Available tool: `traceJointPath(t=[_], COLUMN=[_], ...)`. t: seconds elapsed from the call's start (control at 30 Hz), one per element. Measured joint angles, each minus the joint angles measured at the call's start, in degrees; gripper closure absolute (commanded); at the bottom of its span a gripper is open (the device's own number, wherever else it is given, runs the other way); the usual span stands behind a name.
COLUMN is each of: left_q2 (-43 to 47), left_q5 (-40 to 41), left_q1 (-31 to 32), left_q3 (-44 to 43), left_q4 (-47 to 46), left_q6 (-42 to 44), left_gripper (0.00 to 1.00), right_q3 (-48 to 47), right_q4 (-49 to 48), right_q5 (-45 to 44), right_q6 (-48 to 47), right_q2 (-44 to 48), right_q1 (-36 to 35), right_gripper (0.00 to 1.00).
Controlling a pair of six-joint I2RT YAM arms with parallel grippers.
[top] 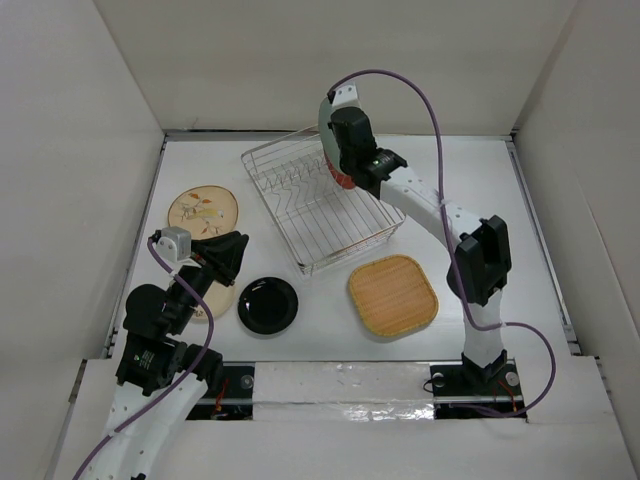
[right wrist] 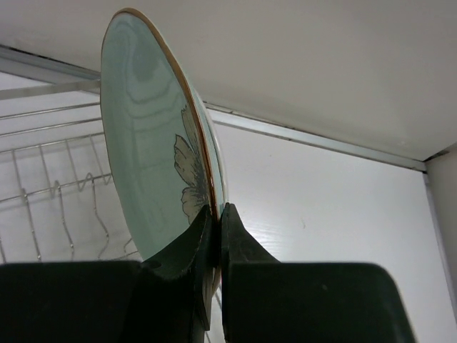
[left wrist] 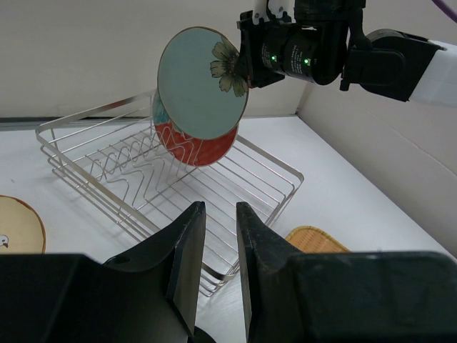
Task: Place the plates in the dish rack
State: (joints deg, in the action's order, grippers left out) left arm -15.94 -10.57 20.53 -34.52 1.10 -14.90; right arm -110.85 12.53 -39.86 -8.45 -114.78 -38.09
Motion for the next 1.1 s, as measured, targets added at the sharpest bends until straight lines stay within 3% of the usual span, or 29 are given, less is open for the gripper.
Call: traceJointPath(t=[0.67, 1.1], left_q2=[0.0, 0.0], left_q5=[0.0, 0.0], left_q1=[0.0, 0.0], left_q3=[0.0, 0.0], left_q4=[0.0, 0.0], left_q6=[0.0, 0.0], left_gripper=[0.79, 0.79], right_q3=[-1.1, 2.3], right_q4=[-5.3, -5.7], right_q5=[-2.5, -0.9], right_q6=[-6.4, -2.4], right_q2=[-6.3, -6.4], right_q1=[-0.6, -0.6], right_gripper=[1.0, 0.99])
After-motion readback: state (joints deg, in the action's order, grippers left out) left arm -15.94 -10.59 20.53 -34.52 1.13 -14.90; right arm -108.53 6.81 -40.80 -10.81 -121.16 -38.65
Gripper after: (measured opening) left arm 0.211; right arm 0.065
